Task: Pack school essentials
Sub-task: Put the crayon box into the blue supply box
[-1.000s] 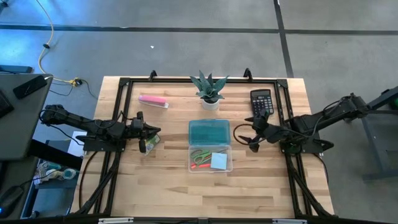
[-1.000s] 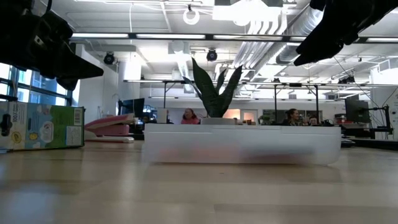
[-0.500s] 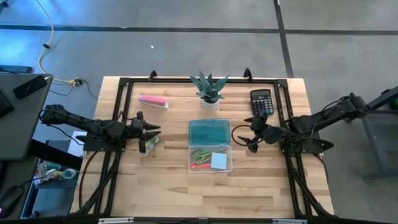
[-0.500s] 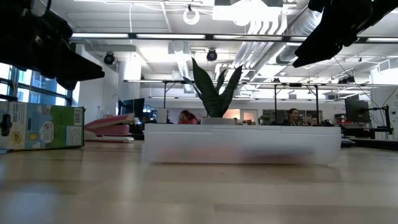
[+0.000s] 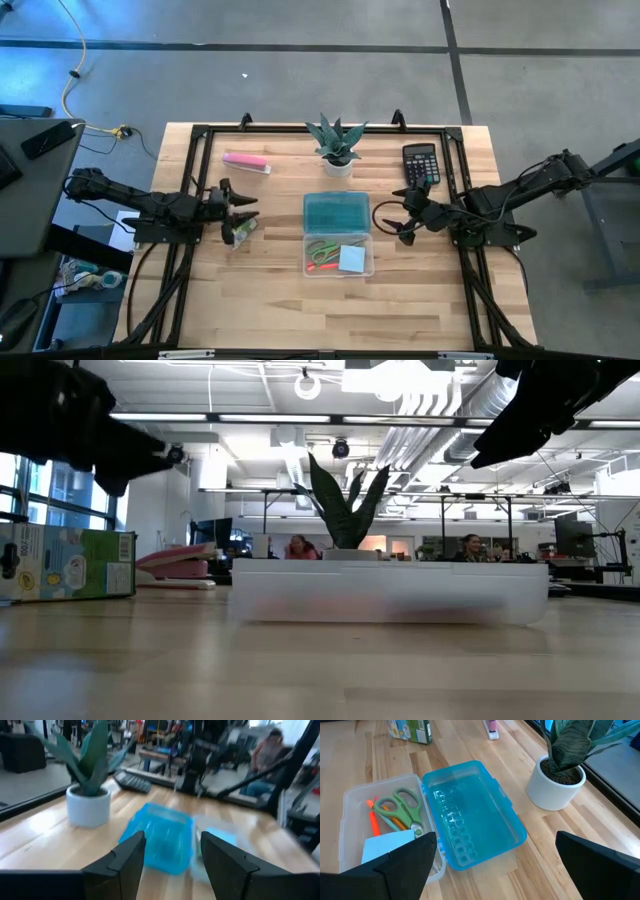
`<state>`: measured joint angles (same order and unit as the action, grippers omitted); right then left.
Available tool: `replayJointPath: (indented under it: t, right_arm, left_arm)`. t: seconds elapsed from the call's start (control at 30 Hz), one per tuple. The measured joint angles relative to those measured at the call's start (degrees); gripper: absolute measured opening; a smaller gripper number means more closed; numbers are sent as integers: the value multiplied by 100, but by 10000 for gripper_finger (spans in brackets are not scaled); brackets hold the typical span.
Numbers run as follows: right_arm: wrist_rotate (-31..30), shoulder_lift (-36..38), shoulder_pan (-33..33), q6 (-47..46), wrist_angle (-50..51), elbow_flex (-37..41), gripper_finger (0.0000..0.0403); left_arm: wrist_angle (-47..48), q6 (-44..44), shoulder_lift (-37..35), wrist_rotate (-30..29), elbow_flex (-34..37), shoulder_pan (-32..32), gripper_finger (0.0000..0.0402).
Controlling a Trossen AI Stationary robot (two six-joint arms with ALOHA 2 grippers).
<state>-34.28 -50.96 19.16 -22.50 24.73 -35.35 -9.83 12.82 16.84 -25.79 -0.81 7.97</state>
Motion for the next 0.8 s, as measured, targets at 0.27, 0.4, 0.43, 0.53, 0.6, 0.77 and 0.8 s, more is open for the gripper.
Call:
replayJointPath:
  t: [0.27, 0.4, 0.43, 0.53, 0.6, 0.77, 0.8]
  right_arm:
    - [0, 0, 0, -18, -43, 0, 400]
    - [0, 0, 0, -127, -37, 0, 400]
    - [0, 0, 0, -126, -36, 0, 400]
    - [0, 0, 0, -113, -30, 0, 400]
    - [0, 0, 0, -105, -22, 0, 400]
    - [0, 0, 0, -73, -21, 0, 400]
    - [0, 0, 0, -64, -20, 0, 400]
  left_arm:
    - [492, -193, 125, -37, -939, 2, 170]
    - [1636, 90, 441, -43, -1672, 2, 163]
    - [1992, 233, 570, -43, -1843, 2, 162]
    - [3130, 715, 1015, 32, -2384, 4, 158]
    - [3769, 1073, 1346, 151, -2735, 4, 157]
    - [4870, 1762, 2144, 536, -3437, 4, 156]
    - [5039, 1861, 2279, 608, -3531, 4, 156]
